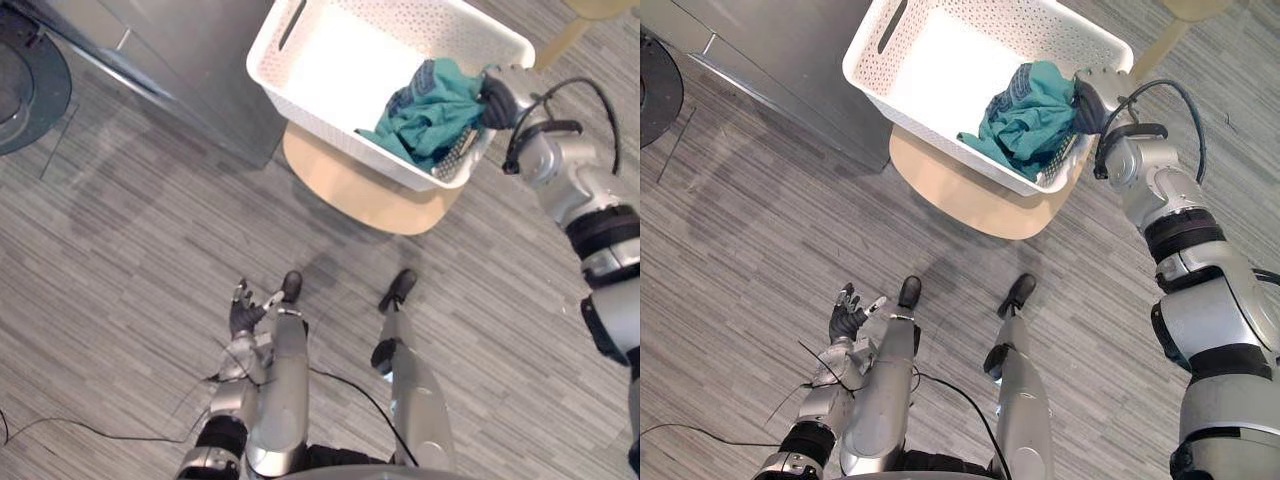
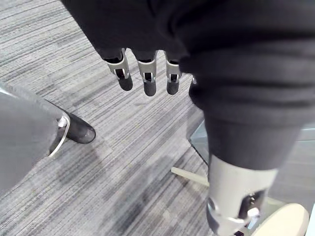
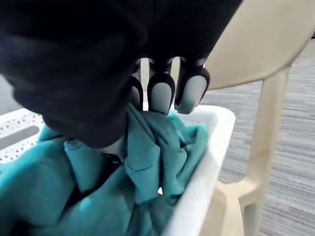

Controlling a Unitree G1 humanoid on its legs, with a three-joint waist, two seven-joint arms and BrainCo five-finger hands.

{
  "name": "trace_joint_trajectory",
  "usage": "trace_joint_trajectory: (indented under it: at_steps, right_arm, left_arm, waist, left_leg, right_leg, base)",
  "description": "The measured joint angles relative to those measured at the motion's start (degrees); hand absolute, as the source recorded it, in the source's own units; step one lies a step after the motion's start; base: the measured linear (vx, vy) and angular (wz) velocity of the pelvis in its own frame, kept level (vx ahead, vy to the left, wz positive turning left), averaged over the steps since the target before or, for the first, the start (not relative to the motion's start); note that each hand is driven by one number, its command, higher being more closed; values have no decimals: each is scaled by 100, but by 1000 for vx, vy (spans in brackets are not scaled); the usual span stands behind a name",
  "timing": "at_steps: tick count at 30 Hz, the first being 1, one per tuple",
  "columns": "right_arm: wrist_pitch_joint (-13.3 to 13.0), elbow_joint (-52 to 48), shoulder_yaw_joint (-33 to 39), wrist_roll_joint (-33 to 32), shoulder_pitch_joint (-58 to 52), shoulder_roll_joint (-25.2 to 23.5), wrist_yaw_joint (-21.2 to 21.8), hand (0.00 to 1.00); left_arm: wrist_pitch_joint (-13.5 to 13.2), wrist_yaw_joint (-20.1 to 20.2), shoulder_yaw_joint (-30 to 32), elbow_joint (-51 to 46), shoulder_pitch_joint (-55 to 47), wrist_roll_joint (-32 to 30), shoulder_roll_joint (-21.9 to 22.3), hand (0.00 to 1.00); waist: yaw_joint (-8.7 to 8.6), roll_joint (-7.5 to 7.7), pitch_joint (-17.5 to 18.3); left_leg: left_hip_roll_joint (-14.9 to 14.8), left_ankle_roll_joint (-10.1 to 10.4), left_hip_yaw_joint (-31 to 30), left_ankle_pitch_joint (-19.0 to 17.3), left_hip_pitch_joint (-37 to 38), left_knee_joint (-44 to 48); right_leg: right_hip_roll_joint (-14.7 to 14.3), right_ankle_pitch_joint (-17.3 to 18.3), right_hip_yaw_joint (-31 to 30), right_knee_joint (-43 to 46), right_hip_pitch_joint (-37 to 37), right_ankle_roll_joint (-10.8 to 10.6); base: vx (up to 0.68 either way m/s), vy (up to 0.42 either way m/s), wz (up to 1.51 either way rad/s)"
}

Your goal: Pick up the laundry basket with both hands and put the clothes into the washing machine.

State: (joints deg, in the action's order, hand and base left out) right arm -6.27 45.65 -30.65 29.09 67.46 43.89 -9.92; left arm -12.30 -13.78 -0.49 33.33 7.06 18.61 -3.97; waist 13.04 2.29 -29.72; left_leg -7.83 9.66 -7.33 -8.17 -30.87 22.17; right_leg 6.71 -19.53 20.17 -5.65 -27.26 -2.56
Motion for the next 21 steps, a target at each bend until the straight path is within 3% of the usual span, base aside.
trace_joint_trajectory:
  at_steps: [8,14,18,21]
  right_arm:
    - [5,-361,418,-50,0,-1,-333,100]
    - [52,-960,1180,-42,-27,-26,-726,100]
    - [62,-1557,1713,-24,-300,-30,-1033,100]
    - [41,-2037,1765,-26,-762,-32,-1119,100]
  left_arm:
    - [0,-10,-1,8,-63,-84,-104,0]
    - [38,-106,-152,-215,-88,-715,-92,0]
    - [69,-130,-580,-955,-202,-1316,-102,0]
    - [61,-95,-1051,-1662,-415,-1492,-122,0]
  waist:
    - [-110,20,12]
    - [-252,38,46]
    - [-293,55,289]
    - [-328,57,710]
  left_leg:
    - [19,1,-2,3,-3,-18]
    - [13,-1,8,3,298,-94]
    - [4,-9,45,-2,596,-210]
    - [-11,-17,70,-9,781,-323]
  right_leg:
    - [19,2,3,0,7,-4]
    - [6,-76,-4,1,244,91]
    - [8,38,-12,0,480,31]
    - [2,165,-13,0,611,34]
  base:
    - [-34,82,1]
    - [13,98,-1]
    - [-3,104,1]
    - [10,75,-1]
